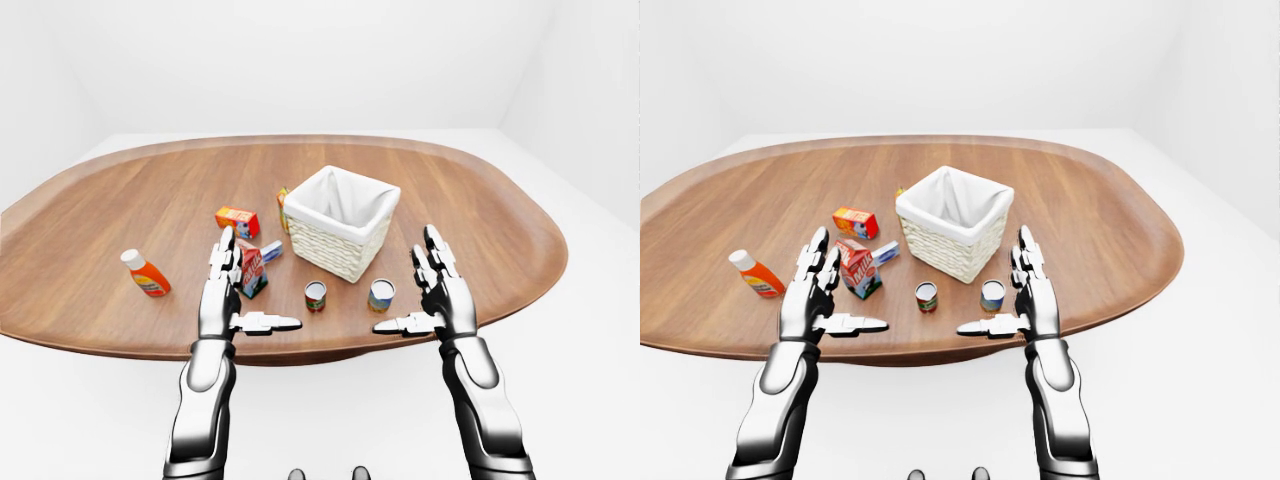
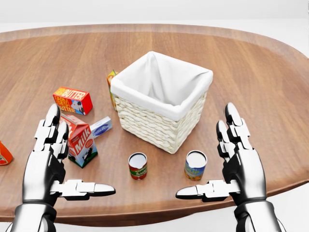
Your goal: Pick up the tomato sauce, and put it in the basket.
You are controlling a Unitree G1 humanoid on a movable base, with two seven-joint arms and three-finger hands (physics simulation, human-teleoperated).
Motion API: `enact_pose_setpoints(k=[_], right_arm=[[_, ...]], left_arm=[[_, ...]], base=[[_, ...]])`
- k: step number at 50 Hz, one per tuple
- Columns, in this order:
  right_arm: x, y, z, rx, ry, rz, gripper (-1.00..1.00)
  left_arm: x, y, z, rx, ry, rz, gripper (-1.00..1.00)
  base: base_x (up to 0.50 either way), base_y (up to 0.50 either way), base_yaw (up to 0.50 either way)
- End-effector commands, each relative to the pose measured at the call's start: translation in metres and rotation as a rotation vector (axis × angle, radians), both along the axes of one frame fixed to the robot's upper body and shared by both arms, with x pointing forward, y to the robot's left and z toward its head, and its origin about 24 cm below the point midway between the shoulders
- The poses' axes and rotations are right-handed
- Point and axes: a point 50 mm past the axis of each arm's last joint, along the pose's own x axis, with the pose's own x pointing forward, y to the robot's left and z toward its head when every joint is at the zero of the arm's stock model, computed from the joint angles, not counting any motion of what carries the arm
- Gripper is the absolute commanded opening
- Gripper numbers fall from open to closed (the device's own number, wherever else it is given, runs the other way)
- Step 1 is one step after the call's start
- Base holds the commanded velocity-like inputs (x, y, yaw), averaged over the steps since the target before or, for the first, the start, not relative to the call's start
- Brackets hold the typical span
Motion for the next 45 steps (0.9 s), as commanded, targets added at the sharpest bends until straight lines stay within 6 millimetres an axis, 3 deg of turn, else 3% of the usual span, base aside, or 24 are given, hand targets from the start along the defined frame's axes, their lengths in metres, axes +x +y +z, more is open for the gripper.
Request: enact_pose_setpoints(k=[1, 17, 40, 45], right_arm=[[0.0006, -0.0006, -0.0012, 0.005, 0.005, 0.000, 1.00], [-0.0001, -0.0010, 0.0006, 0.021, -0.003, -0.004, 1.00], [-0.0009, 0.0001, -0.0019, 0.037, 0.006, 0.007, 1.00], [-0.0006, -0.0005, -0.0008, 0.044, 0.001, 0.016, 1.00]], left_arm=[[0.0002, -0.0004, -0.0010, 0.000, 0.004, -0.001, 1.00], [0.0001, -0.0003, -0.0018, -0.001, 0.008, -0.002, 1.00], [-0.0004, -0.0008, -0.0035, 0.009, 0.015, -0.002, 1.00], [-0.0003, -0.0006, -0.0018, 0.009, 0.008, -0.002, 1.00]], base=[[0.00, -0.50, 0.00], [0.00, -0.49, 0.00], [0.00, 0.00, 0.00], [0.44, 0.00, 0.00]])
